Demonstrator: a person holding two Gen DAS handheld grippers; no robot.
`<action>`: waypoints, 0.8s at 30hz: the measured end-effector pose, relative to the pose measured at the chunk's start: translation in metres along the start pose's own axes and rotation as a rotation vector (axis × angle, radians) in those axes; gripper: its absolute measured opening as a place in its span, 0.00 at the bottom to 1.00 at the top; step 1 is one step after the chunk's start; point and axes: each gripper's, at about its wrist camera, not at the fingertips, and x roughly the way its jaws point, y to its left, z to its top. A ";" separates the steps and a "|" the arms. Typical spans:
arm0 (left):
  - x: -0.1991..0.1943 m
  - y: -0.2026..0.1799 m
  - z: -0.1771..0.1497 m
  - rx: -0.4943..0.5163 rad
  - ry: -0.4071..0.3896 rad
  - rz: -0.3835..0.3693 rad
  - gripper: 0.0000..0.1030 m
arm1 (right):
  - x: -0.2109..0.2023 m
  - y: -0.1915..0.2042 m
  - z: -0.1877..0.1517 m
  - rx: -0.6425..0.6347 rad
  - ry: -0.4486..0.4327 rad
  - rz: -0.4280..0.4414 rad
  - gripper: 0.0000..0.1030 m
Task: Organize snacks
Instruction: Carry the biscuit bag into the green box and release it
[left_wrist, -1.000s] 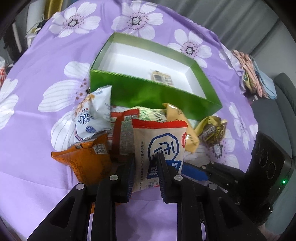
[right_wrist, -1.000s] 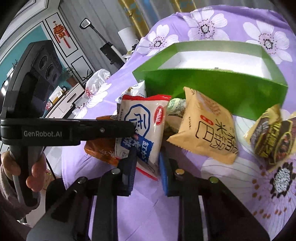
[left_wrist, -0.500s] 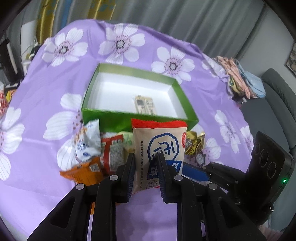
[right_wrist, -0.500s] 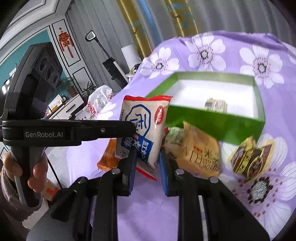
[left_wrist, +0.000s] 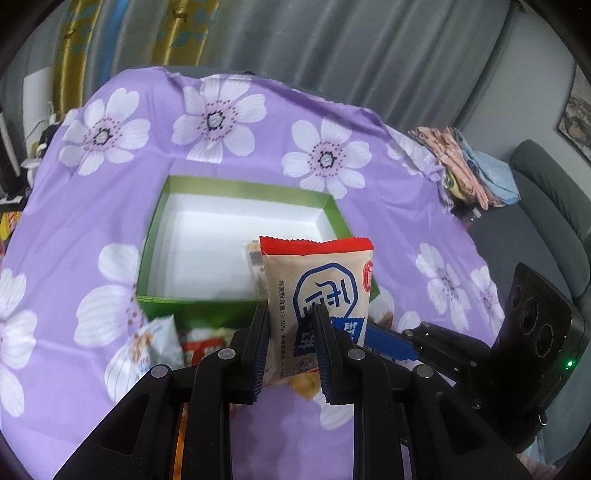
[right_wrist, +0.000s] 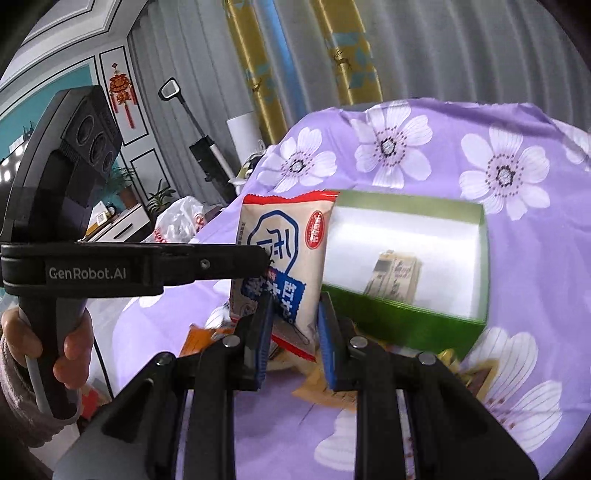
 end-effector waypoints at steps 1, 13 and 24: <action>0.002 -0.001 0.003 0.003 -0.001 -0.002 0.22 | 0.001 -0.003 0.003 0.000 -0.003 -0.007 0.24; 0.037 0.003 0.029 -0.003 0.036 -0.033 0.22 | 0.020 -0.027 0.017 0.002 0.005 -0.055 0.24; 0.073 0.017 0.051 -0.017 0.063 -0.028 0.22 | 0.053 -0.051 0.031 0.000 0.044 -0.091 0.24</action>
